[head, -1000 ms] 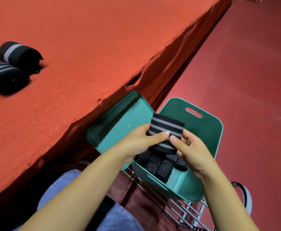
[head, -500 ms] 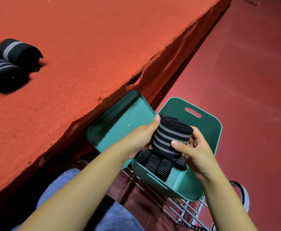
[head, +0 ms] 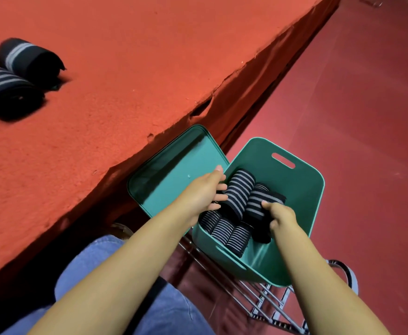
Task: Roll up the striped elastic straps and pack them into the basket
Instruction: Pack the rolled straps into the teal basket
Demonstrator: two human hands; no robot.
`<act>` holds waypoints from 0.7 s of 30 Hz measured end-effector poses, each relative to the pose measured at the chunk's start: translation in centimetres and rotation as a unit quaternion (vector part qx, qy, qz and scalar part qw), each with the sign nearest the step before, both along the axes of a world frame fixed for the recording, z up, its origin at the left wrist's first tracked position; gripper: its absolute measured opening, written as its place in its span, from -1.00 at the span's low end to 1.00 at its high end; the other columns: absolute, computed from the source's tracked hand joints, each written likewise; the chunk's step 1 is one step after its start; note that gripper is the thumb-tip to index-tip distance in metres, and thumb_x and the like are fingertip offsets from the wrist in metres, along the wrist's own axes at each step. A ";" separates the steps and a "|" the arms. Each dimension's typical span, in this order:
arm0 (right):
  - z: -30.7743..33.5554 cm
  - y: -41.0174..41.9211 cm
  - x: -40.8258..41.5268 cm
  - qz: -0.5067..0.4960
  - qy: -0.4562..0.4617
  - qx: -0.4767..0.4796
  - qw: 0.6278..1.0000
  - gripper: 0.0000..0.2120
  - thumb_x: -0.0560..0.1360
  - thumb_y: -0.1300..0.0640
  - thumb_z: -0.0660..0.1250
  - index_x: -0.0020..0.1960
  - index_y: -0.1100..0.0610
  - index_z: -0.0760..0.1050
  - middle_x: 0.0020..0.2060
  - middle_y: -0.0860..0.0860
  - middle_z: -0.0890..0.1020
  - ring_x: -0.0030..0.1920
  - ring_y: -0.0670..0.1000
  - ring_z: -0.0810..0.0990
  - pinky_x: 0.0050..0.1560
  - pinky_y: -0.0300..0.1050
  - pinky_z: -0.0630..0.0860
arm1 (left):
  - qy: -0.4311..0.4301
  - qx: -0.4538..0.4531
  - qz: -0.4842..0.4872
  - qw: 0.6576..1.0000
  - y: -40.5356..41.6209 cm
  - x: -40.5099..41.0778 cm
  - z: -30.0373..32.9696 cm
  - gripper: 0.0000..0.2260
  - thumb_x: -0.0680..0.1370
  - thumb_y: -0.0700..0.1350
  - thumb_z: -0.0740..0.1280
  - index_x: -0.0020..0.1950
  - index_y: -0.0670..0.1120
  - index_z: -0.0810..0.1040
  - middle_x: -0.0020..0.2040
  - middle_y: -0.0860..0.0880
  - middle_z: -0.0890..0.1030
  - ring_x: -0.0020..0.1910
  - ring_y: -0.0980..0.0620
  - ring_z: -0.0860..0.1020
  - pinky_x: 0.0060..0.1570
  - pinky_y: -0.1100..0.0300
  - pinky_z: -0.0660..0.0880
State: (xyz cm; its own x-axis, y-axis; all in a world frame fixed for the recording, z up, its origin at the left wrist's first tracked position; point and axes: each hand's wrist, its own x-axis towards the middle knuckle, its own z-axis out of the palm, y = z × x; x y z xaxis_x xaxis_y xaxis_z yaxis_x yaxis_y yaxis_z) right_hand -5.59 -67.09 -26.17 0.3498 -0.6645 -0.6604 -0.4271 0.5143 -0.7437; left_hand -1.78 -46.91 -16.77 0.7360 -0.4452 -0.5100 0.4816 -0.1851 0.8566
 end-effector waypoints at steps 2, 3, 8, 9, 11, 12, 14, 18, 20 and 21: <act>-1.5 -0.5 0.0 -0.001 0.034 0.000 0.999 -0.63 0.39 0.46 0.35 0.20 0.34 0.47 -0.06 0.23 0.61 -0.20 0.14 0.59 -0.02 0.21 0.57 | 0.005 -0.001 0.013 1.000 0.3 0.3 -0.1 -0.59 0.67 0.15 0.03 0.35 -0.05 0.46 0.24 -0.04 0.57 0.11 0.01 0.59 0.12 0.12 0.52; -2.0 -0.6 -0.1 0.006 0.054 0.001 0.999 -0.60 0.38 0.45 0.35 0.21 0.33 0.47 -0.06 0.23 0.62 -0.16 0.16 0.60 0.03 0.27 0.55 | 0.008 -0.003 0.017 1.000 0.3 0.3 -0.2 -0.59 0.68 0.15 0.03 0.34 -0.05 0.46 0.23 -0.04 0.57 0.11 0.00 0.59 0.11 0.12 0.52; -3.3 -1.5 -0.1 0.032 0.094 0.020 0.995 -0.68 0.40 0.36 0.35 0.14 0.22 0.49 -0.09 0.16 0.63 -0.14 0.17 0.62 0.02 0.29 0.55 | 0.020 -0.003 0.016 1.000 0.1 0.5 -0.8 -0.57 0.67 0.15 0.02 0.34 -0.06 0.46 0.18 -0.04 0.58 0.09 0.00 0.60 0.04 0.15 0.52; -3.5 -1.7 -0.1 0.041 0.099 0.030 0.994 -0.68 0.39 0.31 0.37 0.15 0.19 0.51 -0.07 0.15 0.65 -0.14 0.17 0.63 -0.05 0.24 0.57 | 0.022 -0.002 0.012 1.000 -0.1 0.5 -0.9 -0.57 0.67 0.16 0.02 0.35 -0.06 0.46 0.18 -0.03 0.59 0.09 0.01 0.60 0.03 0.15 0.53; -4.2 -2.3 -0.3 0.052 0.104 0.054 0.992 -0.66 0.39 0.19 0.40 0.16 0.14 0.51 -0.04 0.12 0.67 -0.17 0.15 0.64 -0.18 0.09 0.56 | 0.024 -0.002 0.002 1.000 -0.6 0.4 -1.0 -0.57 0.67 0.16 0.01 0.34 -0.06 0.46 0.18 -0.03 0.59 0.09 0.01 0.60 0.07 0.14 0.53; -4.8 -2.7 -0.4 0.060 0.113 0.056 0.990 -0.61 0.37 0.14 0.41 0.19 0.12 0.50 -0.02 0.11 0.67 -0.17 0.15 0.64 -0.21 0.08 0.56 | 0.024 -0.003 -0.003 1.000 -0.8 0.4 -1.1 -0.57 0.67 0.17 0.01 0.34 -0.05 0.46 0.17 -0.02 0.60 0.10 0.02 0.61 0.10 0.12 0.53; -5.9 -3.2 -0.4 0.073 0.121 0.052 0.989 -0.46 0.34 0.09 0.46 0.28 0.11 0.41 0.05 0.15 0.64 -0.12 0.19 0.65 -0.29 0.16 0.57 | 0.024 -0.003 -0.008 1.000 -1.1 0.4 -1.1 -0.57 0.67 0.17 0.01 0.32 -0.05 0.47 0.17 -0.02 0.60 0.10 0.02 0.61 0.14 0.09 0.53; -5.2 -2.3 0.0 0.091 0.144 -0.081 0.982 -0.45 0.44 0.05 0.46 0.31 0.26 0.37 0.20 0.21 0.54 0.08 0.26 0.59 -0.01 0.20 0.57 | 0.022 -0.004 -0.008 1.000 -1.2 0.4 -1.0 -0.58 0.67 0.18 0.02 0.29 -0.04 0.48 0.14 -0.01 0.61 0.10 0.02 0.61 0.15 0.08 0.53; -5.5 -2.3 -0.1 0.124 0.189 -0.160 0.961 -0.46 0.48 -0.01 0.41 0.28 0.33 0.40 0.21 0.25 0.53 0.16 0.28 0.54 0.16 0.12 0.51 | 0.021 -0.006 -0.002 1.000 -1.0 0.5 -0.9 -0.58 0.67 0.17 0.02 0.29 -0.04 0.49 0.13 -0.01 0.61 0.09 0.02 0.61 0.13 0.09 0.53; -5.5 -2.3 -0.2 0.138 0.208 -0.185 0.951 -0.45 0.49 -0.05 0.39 0.28 0.34 0.41 0.23 0.26 0.52 0.19 0.29 0.52 0.21 0.11 0.48 | 0.021 -0.008 0.002 1.000 -0.8 0.6 -0.8 -0.58 0.67 0.17 0.02 0.29 -0.04 0.49 0.12 -0.01 0.61 0.08 0.02 0.62 0.11 0.10 0.53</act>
